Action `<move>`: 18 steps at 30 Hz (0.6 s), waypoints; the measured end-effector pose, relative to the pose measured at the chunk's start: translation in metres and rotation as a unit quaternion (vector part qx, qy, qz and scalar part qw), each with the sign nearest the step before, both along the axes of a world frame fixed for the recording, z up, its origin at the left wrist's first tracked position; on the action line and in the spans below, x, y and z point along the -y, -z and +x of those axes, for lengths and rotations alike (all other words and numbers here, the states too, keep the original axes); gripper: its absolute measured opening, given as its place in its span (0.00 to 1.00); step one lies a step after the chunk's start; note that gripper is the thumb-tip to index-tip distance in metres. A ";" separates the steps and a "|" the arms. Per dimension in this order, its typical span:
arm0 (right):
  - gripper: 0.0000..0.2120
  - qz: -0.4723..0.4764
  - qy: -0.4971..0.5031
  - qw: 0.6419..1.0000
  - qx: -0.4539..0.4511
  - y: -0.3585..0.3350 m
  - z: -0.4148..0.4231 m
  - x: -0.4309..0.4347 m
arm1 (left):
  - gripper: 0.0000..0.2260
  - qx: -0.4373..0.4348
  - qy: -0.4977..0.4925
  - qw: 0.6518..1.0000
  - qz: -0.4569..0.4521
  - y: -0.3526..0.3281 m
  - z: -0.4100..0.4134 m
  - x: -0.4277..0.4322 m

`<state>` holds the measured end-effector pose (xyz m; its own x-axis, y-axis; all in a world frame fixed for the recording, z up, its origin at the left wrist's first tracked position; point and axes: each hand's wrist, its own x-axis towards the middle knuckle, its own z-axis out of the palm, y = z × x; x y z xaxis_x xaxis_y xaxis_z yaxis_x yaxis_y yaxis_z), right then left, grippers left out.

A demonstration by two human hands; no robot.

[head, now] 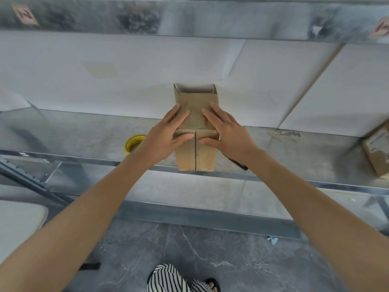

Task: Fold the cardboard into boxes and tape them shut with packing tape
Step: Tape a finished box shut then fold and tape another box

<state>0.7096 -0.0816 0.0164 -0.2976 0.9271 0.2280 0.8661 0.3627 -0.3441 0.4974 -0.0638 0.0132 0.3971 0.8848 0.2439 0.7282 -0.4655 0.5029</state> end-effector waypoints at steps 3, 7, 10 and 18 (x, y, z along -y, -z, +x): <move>0.37 -0.072 0.010 0.993 -0.090 -0.001 -0.003 0.005 | 0.30 0.085 -0.006 0.993 -0.088 -0.005 -0.004 -0.001; 0.28 -0.126 0.010 0.967 -0.221 -0.007 0.000 0.007 | 0.29 0.142 0.012 0.961 -0.238 -0.023 -0.016 -0.008; 0.21 -0.133 0.029 0.954 -0.267 -0.010 0.009 0.008 | 0.33 0.085 0.059 0.952 -0.289 -0.034 -0.028 -0.015; 0.20 -0.208 0.029 0.909 -0.360 -0.015 0.017 0.011 | 0.30 0.017 0.088 0.947 -0.310 -0.056 -0.037 -0.020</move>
<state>0.7263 -0.0930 0.0316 -0.1585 0.9869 -0.0302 0.3753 0.0319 -0.9264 0.4605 -0.0441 0.0695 0.5522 0.7832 -0.2857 0.6462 -0.1856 0.7403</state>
